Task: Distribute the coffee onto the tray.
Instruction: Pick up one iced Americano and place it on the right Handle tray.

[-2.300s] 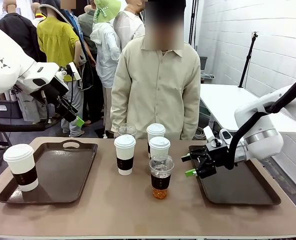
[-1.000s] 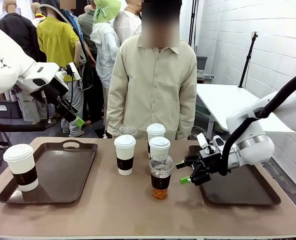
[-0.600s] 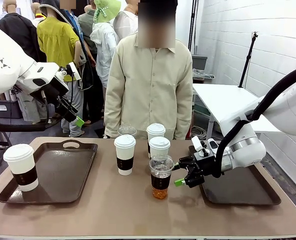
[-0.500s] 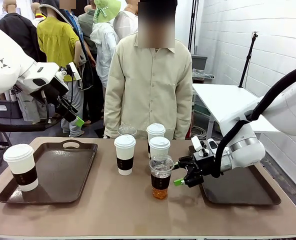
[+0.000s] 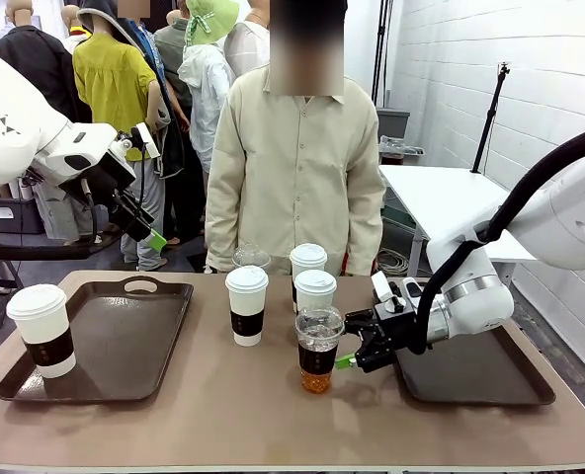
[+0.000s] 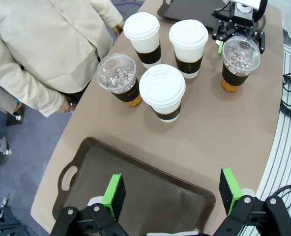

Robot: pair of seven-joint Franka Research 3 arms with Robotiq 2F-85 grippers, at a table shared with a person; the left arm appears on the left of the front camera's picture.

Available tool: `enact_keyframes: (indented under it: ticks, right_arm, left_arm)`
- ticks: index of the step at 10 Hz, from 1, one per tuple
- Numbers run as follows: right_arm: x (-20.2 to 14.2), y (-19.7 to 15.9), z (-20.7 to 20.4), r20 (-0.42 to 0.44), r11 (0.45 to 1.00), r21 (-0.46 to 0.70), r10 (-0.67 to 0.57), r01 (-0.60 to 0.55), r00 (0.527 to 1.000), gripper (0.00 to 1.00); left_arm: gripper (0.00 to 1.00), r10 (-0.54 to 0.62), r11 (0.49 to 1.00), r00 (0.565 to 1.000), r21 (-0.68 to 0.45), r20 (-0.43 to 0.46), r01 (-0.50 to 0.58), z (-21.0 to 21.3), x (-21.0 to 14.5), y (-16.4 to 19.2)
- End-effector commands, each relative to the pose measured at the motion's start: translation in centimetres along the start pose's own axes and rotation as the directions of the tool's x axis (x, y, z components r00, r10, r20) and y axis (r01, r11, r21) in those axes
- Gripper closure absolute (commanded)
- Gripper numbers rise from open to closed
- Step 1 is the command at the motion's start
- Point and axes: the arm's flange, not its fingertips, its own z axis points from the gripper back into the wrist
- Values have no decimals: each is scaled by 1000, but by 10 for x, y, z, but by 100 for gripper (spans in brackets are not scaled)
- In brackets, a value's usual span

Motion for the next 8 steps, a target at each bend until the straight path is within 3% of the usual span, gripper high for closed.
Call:
enact_keyframes:
  ticks: [1, 8]
  right_arm:
    - [1, -7, -10, 28, 1000, 11, 20, -21, 999, 0]
    - [3, -17, -37, 55, 993, 120, -13, 6, 998, 0]
  left_arm:
    - [0, 2, 1000, 1000, -6, 5, -2, 0, -1, 1]
    - [0, 2, 1000, 1000, -6, 5, -2, 0, -1, 1]
